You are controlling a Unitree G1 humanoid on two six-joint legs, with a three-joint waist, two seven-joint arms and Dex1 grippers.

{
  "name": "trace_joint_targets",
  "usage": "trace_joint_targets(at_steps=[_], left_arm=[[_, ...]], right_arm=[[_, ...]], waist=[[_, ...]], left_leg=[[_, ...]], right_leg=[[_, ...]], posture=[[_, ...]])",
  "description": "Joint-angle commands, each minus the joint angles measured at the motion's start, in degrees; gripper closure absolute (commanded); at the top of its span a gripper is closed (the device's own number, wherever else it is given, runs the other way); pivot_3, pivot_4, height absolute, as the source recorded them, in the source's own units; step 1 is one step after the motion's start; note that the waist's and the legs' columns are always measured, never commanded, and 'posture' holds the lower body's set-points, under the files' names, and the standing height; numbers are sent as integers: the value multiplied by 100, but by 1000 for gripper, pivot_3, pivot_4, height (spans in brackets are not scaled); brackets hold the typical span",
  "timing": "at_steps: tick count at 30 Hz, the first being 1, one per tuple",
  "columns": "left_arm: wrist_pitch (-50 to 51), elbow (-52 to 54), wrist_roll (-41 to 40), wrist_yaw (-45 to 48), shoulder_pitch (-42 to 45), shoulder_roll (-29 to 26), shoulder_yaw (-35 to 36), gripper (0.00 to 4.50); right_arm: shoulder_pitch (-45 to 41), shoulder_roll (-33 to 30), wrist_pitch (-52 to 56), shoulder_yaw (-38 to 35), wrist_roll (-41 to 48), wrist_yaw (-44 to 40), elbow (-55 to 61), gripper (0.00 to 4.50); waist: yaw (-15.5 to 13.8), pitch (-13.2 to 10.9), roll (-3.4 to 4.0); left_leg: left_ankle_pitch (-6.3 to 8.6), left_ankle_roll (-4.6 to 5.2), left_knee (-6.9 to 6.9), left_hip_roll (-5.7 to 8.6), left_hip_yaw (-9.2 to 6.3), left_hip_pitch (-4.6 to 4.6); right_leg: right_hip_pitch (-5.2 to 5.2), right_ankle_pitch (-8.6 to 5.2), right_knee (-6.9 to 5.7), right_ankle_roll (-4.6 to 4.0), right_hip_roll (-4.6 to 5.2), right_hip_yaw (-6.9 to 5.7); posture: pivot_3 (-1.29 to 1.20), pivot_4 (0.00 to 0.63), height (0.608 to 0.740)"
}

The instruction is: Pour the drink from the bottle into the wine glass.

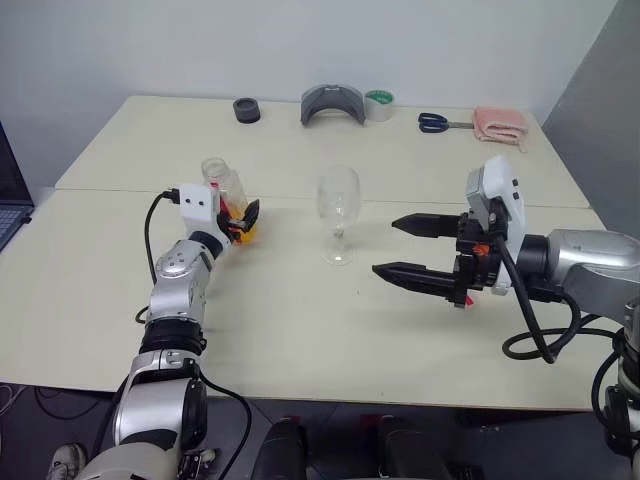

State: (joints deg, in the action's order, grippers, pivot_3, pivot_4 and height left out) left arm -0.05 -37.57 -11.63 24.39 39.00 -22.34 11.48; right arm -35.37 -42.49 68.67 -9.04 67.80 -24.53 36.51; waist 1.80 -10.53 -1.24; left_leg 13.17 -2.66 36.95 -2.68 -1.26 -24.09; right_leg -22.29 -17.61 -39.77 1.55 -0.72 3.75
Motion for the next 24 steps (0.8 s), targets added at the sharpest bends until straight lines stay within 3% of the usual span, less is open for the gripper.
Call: trace_joint_targets(at_steps=[1,3,5,13,18,24], left_arm=[[-258,-137,25,32,250,-18,19,1875],[-318,-254,27,41,312,-29,29,2514],[-376,-348,31,44,357,-48,37,2853],[-619,-222,636,34,567,-450,-353,2871],[-867,-264,1215,246,1172,-848,-861,2871],[-1370,-441,1472,906,1837,-876,-1310,2871]], right_arm=[[-164,-64,-167,-162,200,170,76,0],[-172,-83,-199,-147,235,245,72,0],[-163,-90,-229,-143,261,320,81,0],[207,111,-638,-280,253,951,395,0],[1074,287,-1761,-105,-900,629,841,0],[1497,795,-2985,172,-2147,413,537,0]], waist=[[0,0,0],[0,0,0],[-1,0,0],[1,-1,-2],[-17,-4,-7],[-25,-4,-7]], left_leg=[[0,0,0,0,0,0],[0,0,-1,0,0,0],[0,0,0,0,0,-1],[0,0,-1,-1,-1,-4],[-1,-1,1,0,-13,-28],[-2,-3,3,9,-11,-40]], right_leg=[[0,0,0,0,0,0],[0,0,1,0,0,0],[0,0,1,0,0,0],[-2,0,1,0,0,-1],[-11,0,10,0,-2,-13],[-12,4,29,8,3,-11]], posture=[[0,150,740],[0,150,740],[0,150,740],[0,150,740],[0,150,740],[0,150,740]])
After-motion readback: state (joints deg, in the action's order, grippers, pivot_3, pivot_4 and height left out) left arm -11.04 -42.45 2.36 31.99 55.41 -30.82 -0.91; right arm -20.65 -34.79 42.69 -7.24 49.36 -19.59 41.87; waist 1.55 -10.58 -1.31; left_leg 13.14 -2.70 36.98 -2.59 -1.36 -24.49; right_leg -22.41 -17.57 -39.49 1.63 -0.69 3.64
